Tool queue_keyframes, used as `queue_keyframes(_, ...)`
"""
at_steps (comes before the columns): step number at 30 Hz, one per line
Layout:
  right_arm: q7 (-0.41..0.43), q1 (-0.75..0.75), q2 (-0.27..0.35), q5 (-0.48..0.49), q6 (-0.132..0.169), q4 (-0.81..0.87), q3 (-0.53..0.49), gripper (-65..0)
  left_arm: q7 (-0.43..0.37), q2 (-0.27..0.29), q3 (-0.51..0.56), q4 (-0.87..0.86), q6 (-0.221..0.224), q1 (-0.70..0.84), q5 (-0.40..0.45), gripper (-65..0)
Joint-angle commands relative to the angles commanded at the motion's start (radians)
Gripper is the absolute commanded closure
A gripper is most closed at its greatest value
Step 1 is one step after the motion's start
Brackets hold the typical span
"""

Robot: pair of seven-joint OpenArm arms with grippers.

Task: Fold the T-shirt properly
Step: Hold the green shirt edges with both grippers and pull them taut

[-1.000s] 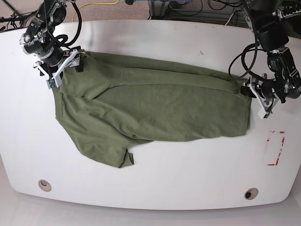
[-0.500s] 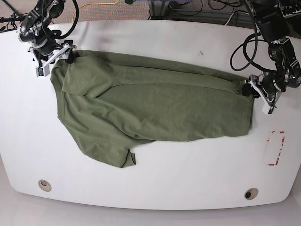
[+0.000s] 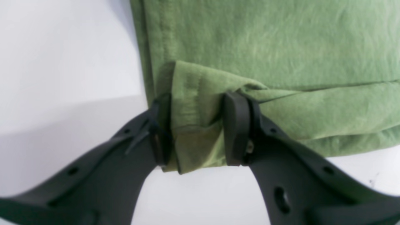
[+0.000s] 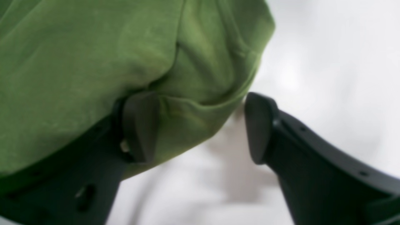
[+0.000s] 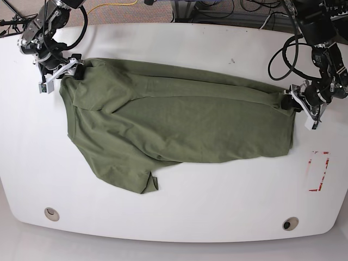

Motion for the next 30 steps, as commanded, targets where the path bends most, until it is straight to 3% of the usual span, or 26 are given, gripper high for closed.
queue_keyframes(3,0.000,0.000,0.000,0.000,0.000,-0.003,-0.009,-17.8,0.012,0.002,-0.002,0.015,0.000,0.000,-0.002,-24.4)
queue_keyframes(6,0.000,0.000,0.002,-0.006,0.000,-0.003,-0.034,-8.9,0.034,0.003,-0.005,0.072,0.000,0.000,-0.002,-24.4)
queue_keyframes(14,0.000,-0.002,0.000,-0.006,0.000,-0.003,-0.055,-6.8,0.080,0.003,-0.005,0.226,0.000,0.017,-0.002,-24.4)
queue_keyframes(18,0.002,-0.002,0.000,-0.006,0.000,-0.003,-0.061,-2.2,0.084,0.003,-0.005,0.232,0.000,0.018,0.002,-25.4)
queue_keyframes(22,0.002,-0.002,0.000,-0.008,0.000,-0.003,-0.061,0.0,0.080,0.000,-0.008,0.227,0.000,0.021,0.005,-32.8)
queue_keyframes(23,0.002,-0.002,0.000,-0.008,0.000,-0.003,-0.061,0.0,0.080,0.000,-0.015,0.222,0.000,0.032,0.005,-37.9)
queue_keyframes(26,0.002,-0.002,0.000,-0.008,0.000,0.000,-0.061,0.0,0.077,0.002,-0.054,0.215,0.000,0.054,0.003,-44.6)
queue_keyframes(30,0.002,-0.002,0.000,-0.008,0.000,-0.002,-0.061,0.0,0.051,0.003,-0.086,0.209,0.000,0.064,0.014,-49.6)
